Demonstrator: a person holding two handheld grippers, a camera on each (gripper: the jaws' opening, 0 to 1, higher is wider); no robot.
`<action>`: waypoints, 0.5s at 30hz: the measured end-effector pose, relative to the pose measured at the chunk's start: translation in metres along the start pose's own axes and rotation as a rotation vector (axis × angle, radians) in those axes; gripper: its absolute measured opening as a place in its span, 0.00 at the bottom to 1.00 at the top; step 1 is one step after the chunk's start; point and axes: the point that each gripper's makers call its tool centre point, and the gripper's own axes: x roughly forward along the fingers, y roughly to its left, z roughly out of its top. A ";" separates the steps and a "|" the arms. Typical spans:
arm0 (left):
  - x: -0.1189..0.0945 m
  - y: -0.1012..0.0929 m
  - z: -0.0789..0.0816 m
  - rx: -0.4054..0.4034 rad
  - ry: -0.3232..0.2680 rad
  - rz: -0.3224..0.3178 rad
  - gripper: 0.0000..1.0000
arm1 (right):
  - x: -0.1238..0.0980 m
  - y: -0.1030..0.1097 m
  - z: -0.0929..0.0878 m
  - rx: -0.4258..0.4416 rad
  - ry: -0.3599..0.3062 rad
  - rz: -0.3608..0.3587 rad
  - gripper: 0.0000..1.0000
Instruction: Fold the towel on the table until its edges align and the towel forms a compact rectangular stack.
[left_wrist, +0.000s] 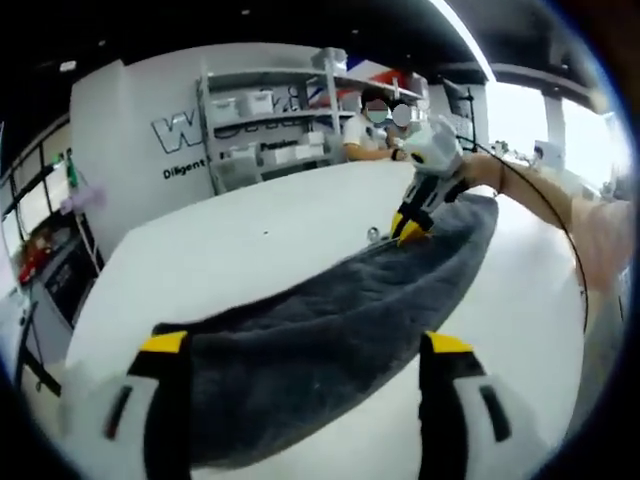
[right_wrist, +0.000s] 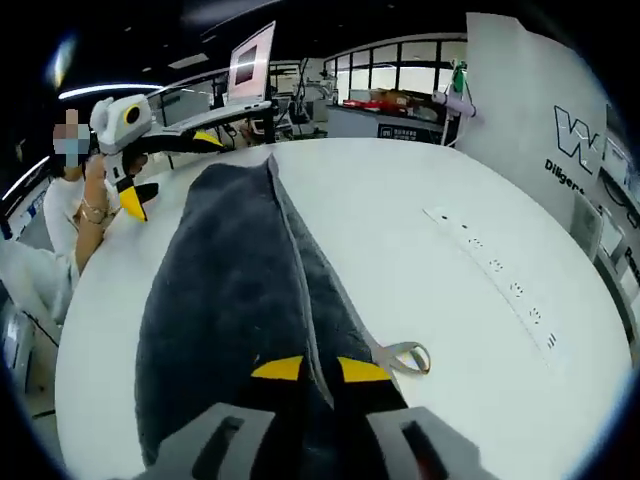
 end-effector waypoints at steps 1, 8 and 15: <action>0.000 -0.001 0.000 -0.001 -0.001 -0.001 0.99 | -0.001 0.000 0.000 0.006 0.000 0.003 0.03; -0.001 0.002 0.001 -0.005 -0.005 0.002 0.99 | -0.007 0.000 0.006 -0.004 -0.020 -0.008 0.03; -0.001 -0.001 -0.001 -0.002 0.001 -0.006 0.99 | -0.008 -0.007 0.011 -0.023 -0.023 -0.048 0.03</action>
